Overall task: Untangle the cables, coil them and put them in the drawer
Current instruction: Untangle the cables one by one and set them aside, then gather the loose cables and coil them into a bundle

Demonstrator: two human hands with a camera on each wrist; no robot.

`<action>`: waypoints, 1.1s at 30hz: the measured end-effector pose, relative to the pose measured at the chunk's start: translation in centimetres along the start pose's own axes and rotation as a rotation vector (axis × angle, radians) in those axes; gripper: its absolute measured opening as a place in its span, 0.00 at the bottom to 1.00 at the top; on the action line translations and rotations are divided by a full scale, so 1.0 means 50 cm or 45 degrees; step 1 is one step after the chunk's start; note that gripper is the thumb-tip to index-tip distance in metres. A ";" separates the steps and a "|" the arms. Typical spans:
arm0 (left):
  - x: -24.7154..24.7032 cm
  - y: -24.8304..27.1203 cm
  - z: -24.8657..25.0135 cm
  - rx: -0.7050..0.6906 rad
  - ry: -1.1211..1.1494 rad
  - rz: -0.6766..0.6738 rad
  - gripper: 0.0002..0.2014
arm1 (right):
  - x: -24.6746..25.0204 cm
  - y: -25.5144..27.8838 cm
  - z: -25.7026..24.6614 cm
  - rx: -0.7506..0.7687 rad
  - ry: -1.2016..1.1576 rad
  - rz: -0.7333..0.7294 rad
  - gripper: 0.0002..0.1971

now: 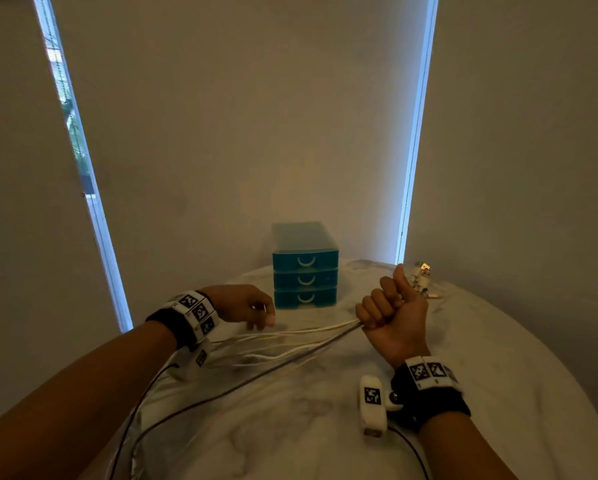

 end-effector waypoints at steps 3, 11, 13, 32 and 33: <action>0.069 0.033 -0.087 0.162 -0.076 0.281 0.05 | 0.027 0.009 -0.052 0.113 -0.039 0.059 0.33; 0.188 0.265 -0.444 1.060 -0.520 0.701 0.10 | 0.129 0.062 -0.208 0.483 -0.119 0.270 0.31; 0.155 0.283 -0.521 1.141 -0.560 0.574 0.14 | 0.148 0.074 -0.220 0.542 -0.131 0.311 0.31; -0.109 -0.080 0.285 -0.173 0.340 -0.100 0.13 | 0.037 0.013 -0.056 0.105 0.040 0.210 0.31; -0.107 -0.070 0.267 -0.140 0.399 -0.143 0.13 | 0.039 0.010 -0.055 0.094 0.045 0.225 0.31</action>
Point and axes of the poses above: each hand's wrist, its own y-axis away from the middle knuckle, its own x-axis out of the back of the hand, z = x × y, the point moved 8 cm from there along -y, towards the middle knuckle, and after that the axes turned 1 degree about -x, right-handed, at the moved point
